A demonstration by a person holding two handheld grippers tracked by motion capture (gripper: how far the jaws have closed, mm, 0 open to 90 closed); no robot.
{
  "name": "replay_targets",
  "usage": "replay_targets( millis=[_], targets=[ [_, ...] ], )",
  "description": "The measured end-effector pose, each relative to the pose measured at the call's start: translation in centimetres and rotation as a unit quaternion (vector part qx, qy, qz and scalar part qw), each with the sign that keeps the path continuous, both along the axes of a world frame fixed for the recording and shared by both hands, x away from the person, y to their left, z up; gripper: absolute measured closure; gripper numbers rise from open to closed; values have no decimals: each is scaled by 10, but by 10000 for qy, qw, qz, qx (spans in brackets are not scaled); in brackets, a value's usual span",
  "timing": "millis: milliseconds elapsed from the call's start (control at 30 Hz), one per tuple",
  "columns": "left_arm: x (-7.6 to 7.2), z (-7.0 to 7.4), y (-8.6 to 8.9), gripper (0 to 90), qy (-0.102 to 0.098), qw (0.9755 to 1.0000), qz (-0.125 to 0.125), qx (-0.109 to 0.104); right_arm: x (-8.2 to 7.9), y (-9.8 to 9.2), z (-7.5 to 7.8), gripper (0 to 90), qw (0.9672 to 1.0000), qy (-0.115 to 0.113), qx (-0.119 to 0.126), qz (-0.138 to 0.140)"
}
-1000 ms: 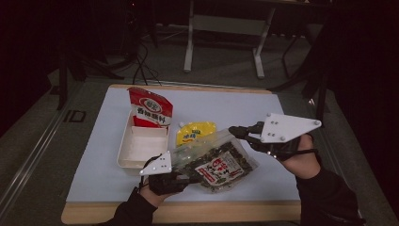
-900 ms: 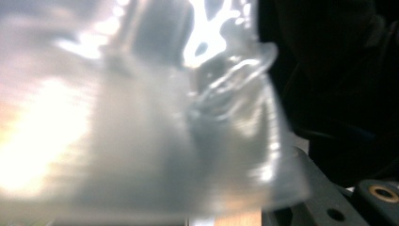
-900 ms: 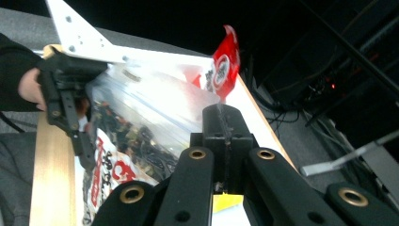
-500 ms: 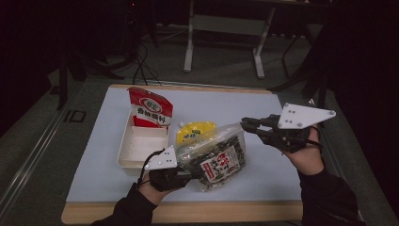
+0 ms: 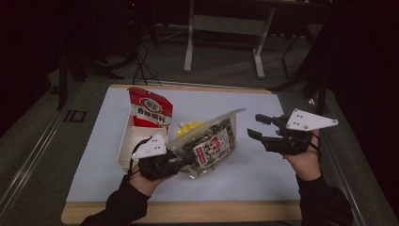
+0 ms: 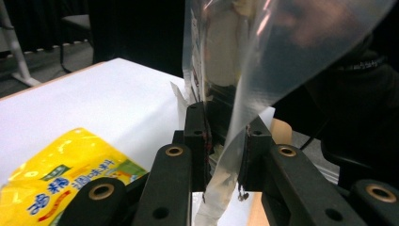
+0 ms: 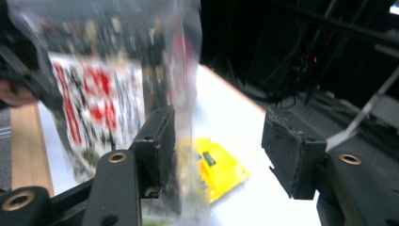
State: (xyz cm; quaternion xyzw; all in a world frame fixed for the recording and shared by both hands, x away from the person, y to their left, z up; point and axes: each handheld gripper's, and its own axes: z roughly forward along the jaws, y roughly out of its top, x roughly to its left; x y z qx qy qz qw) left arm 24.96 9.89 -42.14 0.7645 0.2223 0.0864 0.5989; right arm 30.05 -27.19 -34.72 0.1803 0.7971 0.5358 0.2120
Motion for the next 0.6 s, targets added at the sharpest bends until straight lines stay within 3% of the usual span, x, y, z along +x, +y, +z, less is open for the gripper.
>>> replay_targets(
  millis=[133, 233, 267, 367, 600],
  targets=[
    [0, 9, 9, 794, -142, 9998, 166, -12, 5, -6, -19, 389, 9996, 258, 94, -73],
    [1, 18, 19, 793, -240, 9993, 296, -17, 9, -9, -29, 269, 9989, 435, 133, -136],
    [1, 18, 19, 794, -240, 9993, 296, -17, 9, -9, -29, 269, 9989, 435, 133, -136],
    [1, 32, 40, 794, -376, 9979, 532, 6, 11, -13, -44, 154, 9986, 479, 209, -128],
    [-2, 46, 78, 793, -471, 9938, 1000, 102, 16, -21, -62, 138, 9978, 594, 232, -184]
  ],
)
